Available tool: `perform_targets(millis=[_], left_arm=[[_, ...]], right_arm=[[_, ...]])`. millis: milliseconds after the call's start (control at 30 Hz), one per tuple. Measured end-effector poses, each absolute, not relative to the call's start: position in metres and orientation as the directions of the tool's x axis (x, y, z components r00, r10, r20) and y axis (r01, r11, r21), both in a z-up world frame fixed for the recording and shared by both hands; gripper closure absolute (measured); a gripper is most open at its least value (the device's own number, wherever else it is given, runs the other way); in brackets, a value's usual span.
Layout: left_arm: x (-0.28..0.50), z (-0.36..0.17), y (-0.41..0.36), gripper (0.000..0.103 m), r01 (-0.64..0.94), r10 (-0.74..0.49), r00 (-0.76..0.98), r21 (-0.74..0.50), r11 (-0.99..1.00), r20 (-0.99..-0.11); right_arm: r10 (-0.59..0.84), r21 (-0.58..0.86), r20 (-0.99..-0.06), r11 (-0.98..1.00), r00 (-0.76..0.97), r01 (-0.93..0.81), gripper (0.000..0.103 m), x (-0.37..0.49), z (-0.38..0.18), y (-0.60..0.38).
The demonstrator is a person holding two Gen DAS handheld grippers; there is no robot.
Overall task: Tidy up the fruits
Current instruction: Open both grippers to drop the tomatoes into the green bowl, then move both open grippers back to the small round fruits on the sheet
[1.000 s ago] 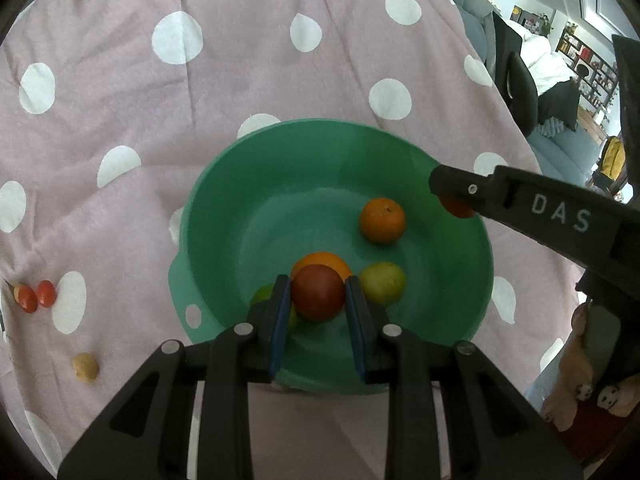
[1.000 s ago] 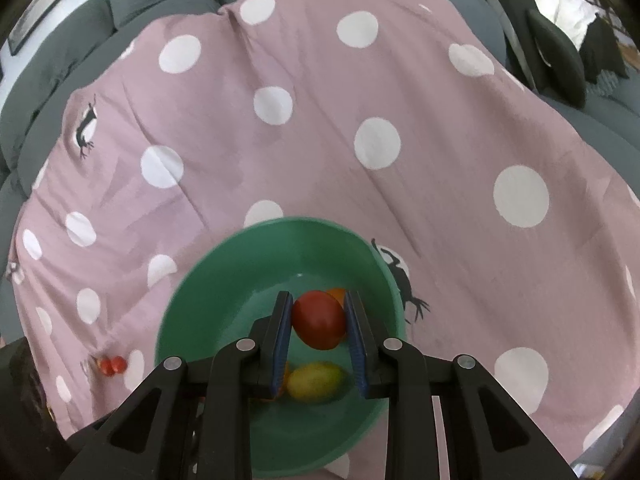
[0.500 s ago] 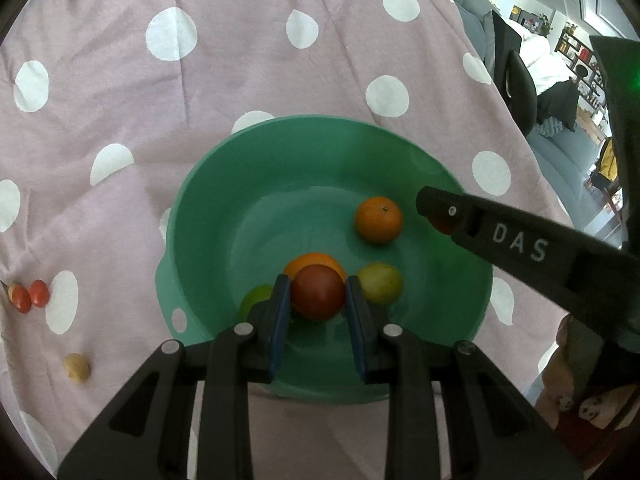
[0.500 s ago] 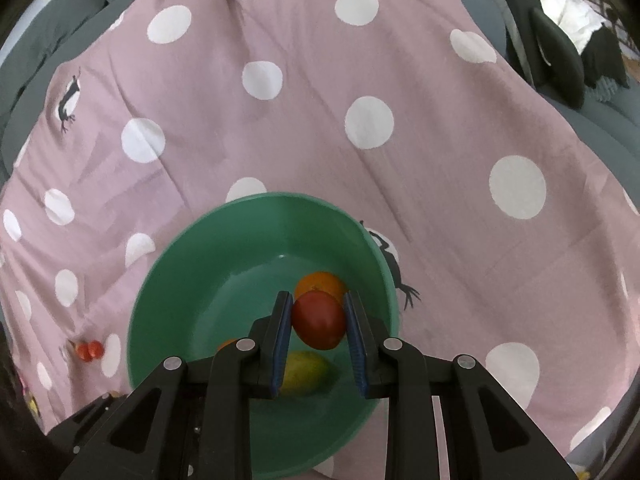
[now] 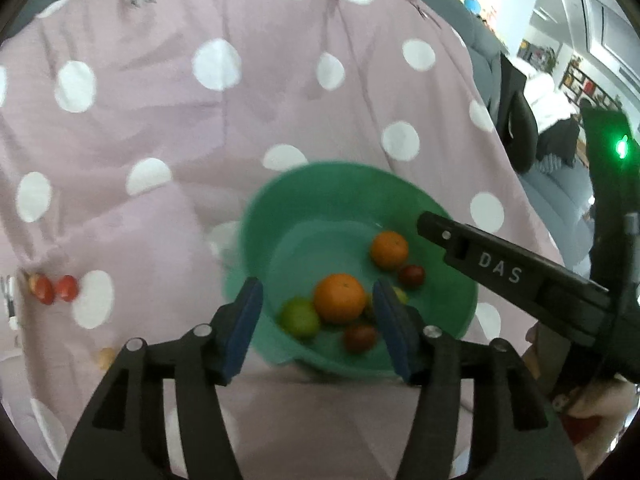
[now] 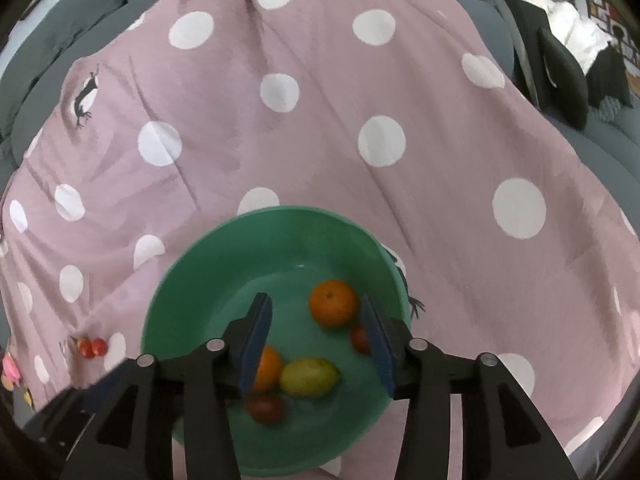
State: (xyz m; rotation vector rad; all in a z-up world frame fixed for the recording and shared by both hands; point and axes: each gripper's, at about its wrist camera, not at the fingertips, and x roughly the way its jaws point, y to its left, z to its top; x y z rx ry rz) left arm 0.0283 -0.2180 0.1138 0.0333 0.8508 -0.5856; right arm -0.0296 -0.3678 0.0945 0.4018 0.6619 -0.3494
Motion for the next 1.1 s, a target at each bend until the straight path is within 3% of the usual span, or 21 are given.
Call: perform_targets(millis=[433,633,867,1033,1100], left_arm=[[0.047,0.140,-0.074,0.032,0.245,-0.256,0.661,-0.119,0.962,-0.706],[0.065,0.131,-0.001,0.031,0.057,-0.178,0.681,-0.192,0.980,-0.710],[0.082,0.121,0.051,0.031,-0.057,-0.152,0.675,-0.256,0.965,-0.722],[0.092,0.110,0.064,0.032,-0.076,-0.155,0.656,-0.269,0.960,-0.738],[0.098,0.106,0.068,0.038,-0.076,-0.162,0.651,-0.276,0.958,-0.742]], right_arm=[[-0.159,0.187,-0.605,0.924,0.780,0.334,0.055,-0.019,0.112,-0.324],[-0.096,0.131,-0.597,0.968,0.796,0.215,0.055,-0.002,0.112,-0.279],[0.155,0.196,-0.617,0.980,0.772,-0.040,0.055,0.022,0.104,-0.206],[0.204,0.147,-0.677,0.979,0.707,-0.142,0.055,0.043,0.079,-0.152],[0.235,0.153,-0.710,0.972,0.664,-0.180,0.055,0.050,0.065,-0.138]])
